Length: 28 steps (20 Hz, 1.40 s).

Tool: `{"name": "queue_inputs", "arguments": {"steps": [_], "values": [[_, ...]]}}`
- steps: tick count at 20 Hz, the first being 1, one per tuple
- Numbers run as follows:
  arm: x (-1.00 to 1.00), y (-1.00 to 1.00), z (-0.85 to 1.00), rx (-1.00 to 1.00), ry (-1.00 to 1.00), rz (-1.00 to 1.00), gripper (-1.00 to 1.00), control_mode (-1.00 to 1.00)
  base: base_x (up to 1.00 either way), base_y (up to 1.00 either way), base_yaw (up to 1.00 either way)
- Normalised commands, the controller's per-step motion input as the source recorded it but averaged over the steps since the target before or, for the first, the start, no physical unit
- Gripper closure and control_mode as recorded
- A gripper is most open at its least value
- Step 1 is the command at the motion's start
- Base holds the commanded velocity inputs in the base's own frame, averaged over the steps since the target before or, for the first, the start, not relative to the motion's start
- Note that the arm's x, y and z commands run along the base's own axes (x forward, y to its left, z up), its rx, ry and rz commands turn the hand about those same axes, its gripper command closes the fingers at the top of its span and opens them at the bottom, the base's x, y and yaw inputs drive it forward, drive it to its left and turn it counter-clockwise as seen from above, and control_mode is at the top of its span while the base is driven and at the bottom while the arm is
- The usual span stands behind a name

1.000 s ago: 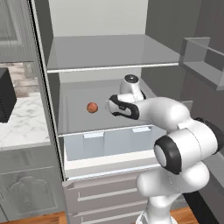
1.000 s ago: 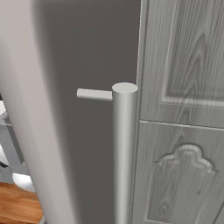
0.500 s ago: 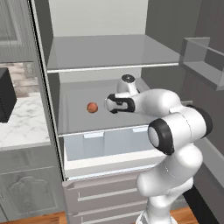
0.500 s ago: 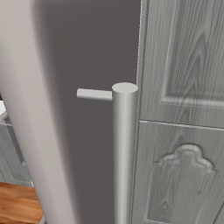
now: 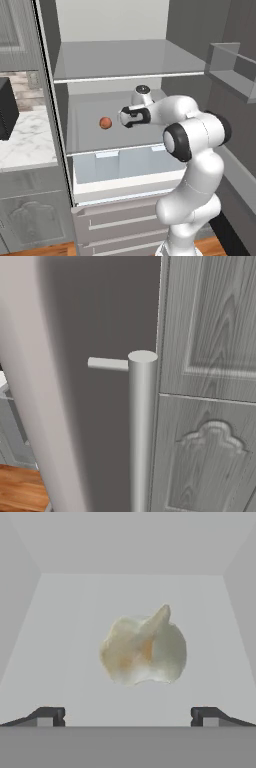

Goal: Grab the onion and garlic from the fridge, place them in the blender, close the lid, and turn on the blender to create a marinade.

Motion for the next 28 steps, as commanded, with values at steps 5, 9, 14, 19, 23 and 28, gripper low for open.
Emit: {"name": "queue_inputs", "arguments": {"steps": [5, 9, 14, 19, 23, 28], "values": [[0.3, 0.0, -0.17, 0.0, 0.0, -0.03, -1.0, -1.0, 0.0, 0.0, 0.0], [0.26, 0.0, -0.2, 0.0, 0.0, -0.03, -1.0, -1.0, 0.0, 0.0, 0.0], [0.3, 0.0, -0.18, 0.0, 0.0, -0.03, -1.0, -1.0, 0.0, 0.0, 0.0], [0.06, 0.0, -0.27, 0.0, 0.0, -0.01, 1.0, -1.0, 0.0, 0.0, 0.0], [-0.06, 0.0, -0.14, 0.01, 0.0, 0.0, 1.0, -1.0, 0.0, 0.0, 0.0], [-0.16, 0.0, 0.0, 0.0, 0.0, 0.0, 1.0, -1.0, 0.0, 0.0, 0.0]]}}
